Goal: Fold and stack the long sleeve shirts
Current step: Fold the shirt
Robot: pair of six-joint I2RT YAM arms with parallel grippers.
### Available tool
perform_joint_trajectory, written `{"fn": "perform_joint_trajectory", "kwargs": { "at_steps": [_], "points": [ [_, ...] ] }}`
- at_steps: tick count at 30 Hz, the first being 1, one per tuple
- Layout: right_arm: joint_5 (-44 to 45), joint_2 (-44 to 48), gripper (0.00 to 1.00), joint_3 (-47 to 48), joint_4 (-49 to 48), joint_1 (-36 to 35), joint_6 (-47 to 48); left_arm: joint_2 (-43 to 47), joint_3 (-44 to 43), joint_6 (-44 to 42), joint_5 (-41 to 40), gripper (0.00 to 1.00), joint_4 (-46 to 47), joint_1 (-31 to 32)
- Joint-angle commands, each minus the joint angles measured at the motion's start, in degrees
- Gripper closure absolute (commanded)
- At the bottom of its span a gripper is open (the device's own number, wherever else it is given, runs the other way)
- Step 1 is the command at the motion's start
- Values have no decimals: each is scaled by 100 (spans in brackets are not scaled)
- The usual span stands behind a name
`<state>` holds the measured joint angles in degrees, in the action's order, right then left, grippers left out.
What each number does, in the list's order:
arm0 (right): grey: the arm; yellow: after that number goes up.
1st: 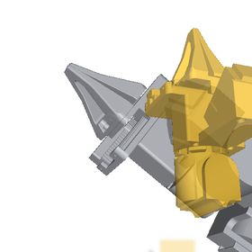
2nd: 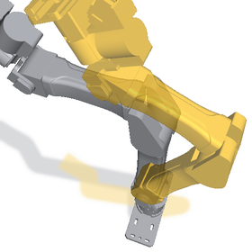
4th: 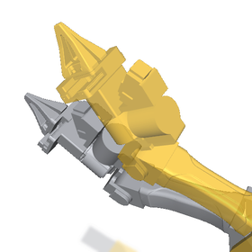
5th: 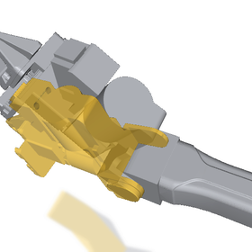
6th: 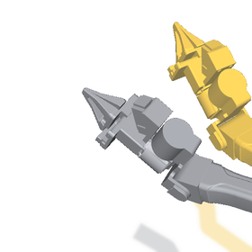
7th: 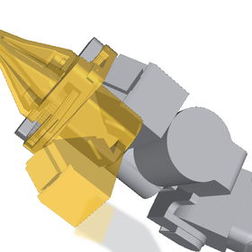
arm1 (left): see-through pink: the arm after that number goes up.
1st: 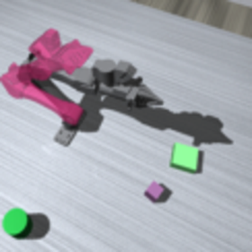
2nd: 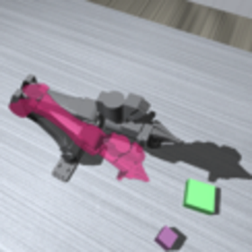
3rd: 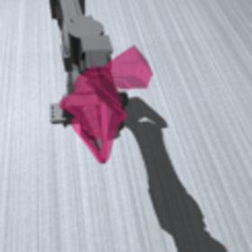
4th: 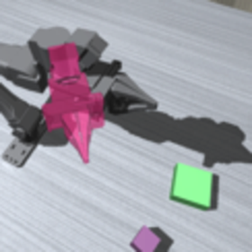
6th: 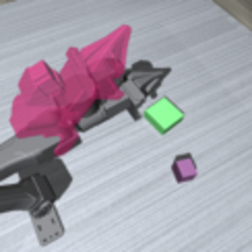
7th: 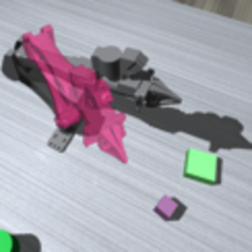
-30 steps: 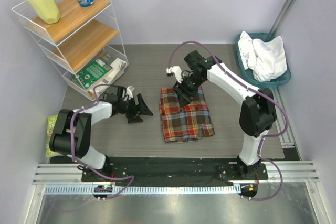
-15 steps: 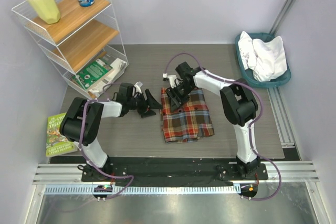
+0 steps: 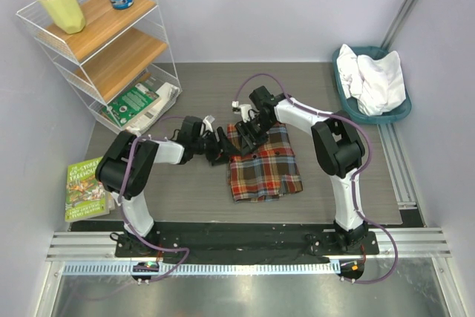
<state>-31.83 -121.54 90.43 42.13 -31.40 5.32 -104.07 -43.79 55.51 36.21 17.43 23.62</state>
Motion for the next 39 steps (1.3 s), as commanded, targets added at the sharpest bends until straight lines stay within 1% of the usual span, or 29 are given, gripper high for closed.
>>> {"fn": "perform_joint_trajectory", "kwargs": {
  "at_steps": [1, 3, 4, 6, 7, 8, 10, 11, 12, 13, 14, 15, 16, 18, 19, 20, 21, 22, 23, 25, 26, 27, 29, 30, 33, 35, 36, 37, 39],
  "points": [
    [318, -248, 50, 9, -231, -42, -31, -482, 169, -207, -746, 44, -768, 178],
    [318, -239, 50, 18, -240, -33, -31, -491, 108, -294, -755, 51, -881, 187],
    [301, -222, 49, 18, -240, -42, -49, -483, 73, -347, -773, 60, -969, 187],
    [248, -178, 48, 36, -223, -33, -84, -386, -59, -635, -808, 73, -1302, 161],
    [222, -90, 47, 44, -223, 19, -119, -351, -112, -751, -817, 96, -1425, 100],
    [213, -37, 46, 79, -162, 54, -137, -264, -286, -908, -834, 100, -1879, 56],
    [64, 94, 44, 202, -21, 195, -145, -210, -524, -1531, -747, 100, -2408, -110],
    [2, 286, 43, 229, 127, 413, -163, -184, -865, -1778, -781, 100, -2733, -164],
    [-76, 393, 39, 247, 198, 546, -146, -192, -1094, -2050, -834, 100, -3650, -208],
    [-129, 507, 37, 238, 269, 669, -137, -227, -1331, -2696, -1069, 100, -4111, -252],
    [-165, 769, 35, 203, 452, 975, -67, -254, -1760, -2964, -1185, 100, -4499, -278],
    [-209, 885, 32, 133, 541, 1108, -23, -289, -1938, -3245, -1334, 100, -5164, -287],
    [-227, 1034, 32, 72, 620, 1275, 30, -324, -2114, -3683, -1623, 100, -5449, -331],
    [-270, 1429, 30, -156, 823, 1687, 197, -499, -2659, -4107, -1940, 100, -6169, -340],
    [-297, 1553, 30, -245, 867, 1803, 249, -578, -2879, -4492, -2081, 100, -6442, -331],
    [-323, 1658, 30, -350, 919, 1908, 302, -640, -3307, -4661, -2483, 100, -6593, -331],
    [-341, 1886, 30, -542, 937, 2136, 372, -693, -3572, -4837, -2669, 100, -6751, -331],
    [-402, 1975, 30, -640, 946, 2216, 399, -807, -3853, -4995, -2924, 100, -7127, -331],
    [-429, 2080, 30, -737, 946, 2304, 426, -860, -4413, -5275, -3257, 100, -7296, -331],
    [-481, 2292, 30, -930, 955, 2488, 487, -1070, -5040, -5523, -3567, 100, -7935, -331],
    [-516, 2336, 30, -983, 964, 2542, 513, -1193, -5695, -5890, -4212, 100, -8235, -340],
    [-543, 2388, 30, -1071, 981, 2577, 540, -1273, -6024, -6067, -4444, 100, -8482, -340],
    [-648, 2512, 30, -1150, 990, 2700, 619, -1344, -6857, -6506, -4962, 100, -8904, -349],
    [-692, 2555, 30, -1255, 999, 2735, 637, -1309, -7071, -6848, -5453, 100, -8906, -349],
    [-841, 2679, 30, -1475, 981, 2849, 733, -1221, -7985, -7534, -6403, 100, -8950, -218],
    [-912, 2731, 30, -1555, 990, 2911, 812, -1107, -8433, -7773, -6765, 100, -8933, 19],
    [-956, 2749, 30, -1625, 990, 2929, 830, -1046, -8488, -7896, -6915, 100, -8846, 116],
    [-974, 2758, 30, -1651, 990, 2955, 839, -984, -8340, -8089, -7256, 100, -8784, 395],
    [-1035, 2767, 30, -1722, 990, 3025, 883, -695, -7928, -8170, -7513, 100, -8556, 730]
  ]
}}
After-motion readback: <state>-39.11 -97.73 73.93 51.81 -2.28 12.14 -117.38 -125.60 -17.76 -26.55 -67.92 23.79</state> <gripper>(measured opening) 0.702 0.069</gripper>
